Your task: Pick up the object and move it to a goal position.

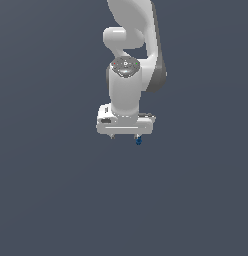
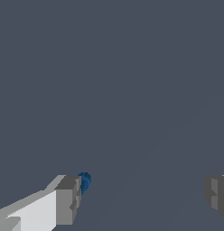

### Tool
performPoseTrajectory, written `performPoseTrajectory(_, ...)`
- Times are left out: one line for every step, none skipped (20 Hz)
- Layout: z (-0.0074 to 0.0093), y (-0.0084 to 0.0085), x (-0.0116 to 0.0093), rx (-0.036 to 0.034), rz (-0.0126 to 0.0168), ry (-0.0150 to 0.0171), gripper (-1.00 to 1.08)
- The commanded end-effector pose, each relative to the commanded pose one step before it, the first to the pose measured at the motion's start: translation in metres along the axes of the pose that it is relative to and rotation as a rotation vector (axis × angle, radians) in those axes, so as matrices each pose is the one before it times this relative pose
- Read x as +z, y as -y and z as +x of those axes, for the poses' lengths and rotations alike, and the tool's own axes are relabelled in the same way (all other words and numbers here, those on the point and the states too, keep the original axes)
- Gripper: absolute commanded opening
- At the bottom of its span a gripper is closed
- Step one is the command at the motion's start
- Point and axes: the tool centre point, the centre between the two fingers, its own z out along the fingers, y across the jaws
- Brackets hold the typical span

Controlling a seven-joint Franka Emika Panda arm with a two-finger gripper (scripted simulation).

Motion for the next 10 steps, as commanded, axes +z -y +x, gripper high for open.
performPoseTrajectory(0.00000, -0.00001, 0.00000, 0.00000, 0.00000, 0.00000, 1.00)
performPoseTrajectory(-0.00002, -0.00048, 0.00020, 0.00115, 0.00034, 0.00007, 1.00)
performPoseTrajectory(-0.00005, -0.00150, 0.00060, 0.00349, 0.00105, 0.00023, 1.00)
performPoseTrajectory(-0.00009, -0.00245, 0.00098, 0.00572, 0.00171, 0.00037, 1.00)
performPoseTrajectory(-0.00012, -0.00340, 0.00135, 0.00796, 0.00235, 0.00050, 1.00)
performPoseTrajectory(-0.00016, -0.00434, 0.00172, 0.01019, 0.00297, 0.00061, 1.00)
performPoseTrajectory(-0.00016, -0.00451, 0.00178, 0.01065, 0.00306, 0.00060, 1.00)
performPoseTrajectory(-0.00012, -0.00351, 0.00138, 0.00834, 0.00235, 0.00044, 1.00)
performPoseTrajectory(-0.00009, -0.00245, 0.00099, 0.00594, 0.00165, 0.00030, 1.00)
performPoseTrajectory(-0.00006, -0.00144, 0.00060, 0.00358, 0.00097, 0.00018, 1.00)
